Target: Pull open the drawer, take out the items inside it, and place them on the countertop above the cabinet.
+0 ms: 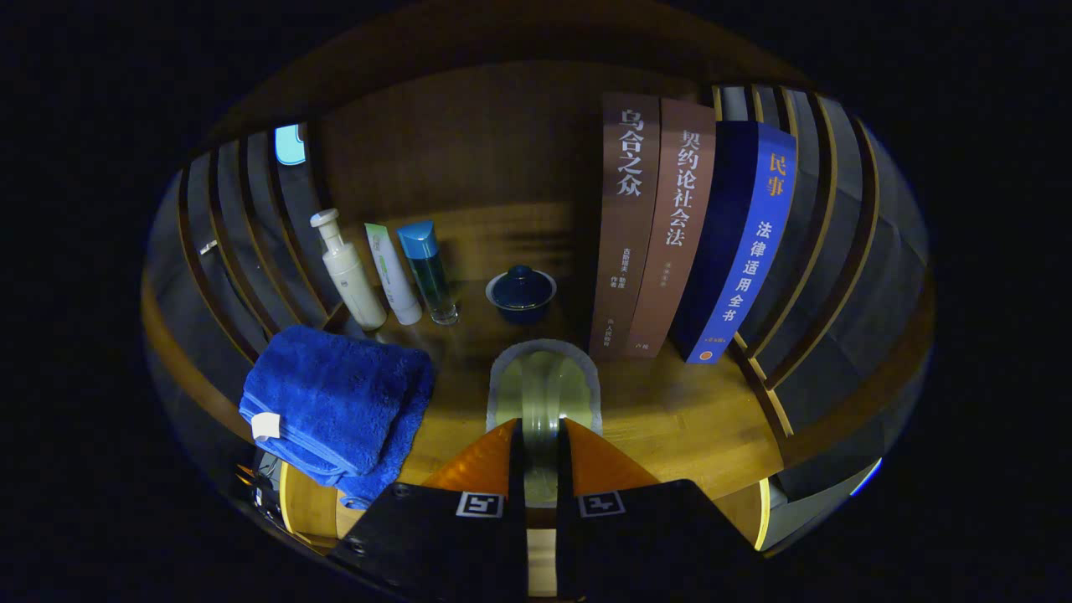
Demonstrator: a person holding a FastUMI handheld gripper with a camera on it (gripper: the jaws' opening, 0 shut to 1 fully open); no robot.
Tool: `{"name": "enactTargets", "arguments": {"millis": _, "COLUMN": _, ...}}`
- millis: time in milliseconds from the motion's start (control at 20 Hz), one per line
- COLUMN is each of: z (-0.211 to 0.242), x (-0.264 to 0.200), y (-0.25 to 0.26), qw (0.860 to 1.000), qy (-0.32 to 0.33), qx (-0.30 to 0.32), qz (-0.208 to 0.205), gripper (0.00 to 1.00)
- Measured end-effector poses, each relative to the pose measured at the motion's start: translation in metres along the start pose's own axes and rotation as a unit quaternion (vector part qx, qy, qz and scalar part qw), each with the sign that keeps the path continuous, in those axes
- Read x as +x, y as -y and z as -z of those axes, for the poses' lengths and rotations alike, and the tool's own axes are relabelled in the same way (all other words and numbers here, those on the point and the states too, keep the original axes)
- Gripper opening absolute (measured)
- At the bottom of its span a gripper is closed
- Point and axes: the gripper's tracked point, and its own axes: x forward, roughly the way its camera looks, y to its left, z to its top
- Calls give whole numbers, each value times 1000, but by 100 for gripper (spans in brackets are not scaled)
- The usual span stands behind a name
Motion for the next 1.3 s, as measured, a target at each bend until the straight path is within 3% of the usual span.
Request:
{"name": "enactTargets", "arguments": {"millis": 450, "z": 0, "x": 2, "y": -2, "qw": 1000, "qy": 7, "qx": -5, "qz": -4, "gripper": 37}}
{"name": "enactTargets", "arguments": {"millis": 650, "z": 7, "x": -8, "y": 0, "qw": 1000, "qy": 14, "qx": -13, "qz": 7, "gripper": 100}}
{"name": "enactTargets", "arguments": {"millis": 1050, "z": -2, "x": -66, "y": 8, "qw": 996, "qy": 88, "qx": -8, "qz": 32, "gripper": 98}}
{"name": "enactTargets", "arguments": {"millis": 1300, "z": 2, "x": -121, "y": -1, "qw": 988, "qy": 152, "qx": -17, "qz": 26, "gripper": 98}}
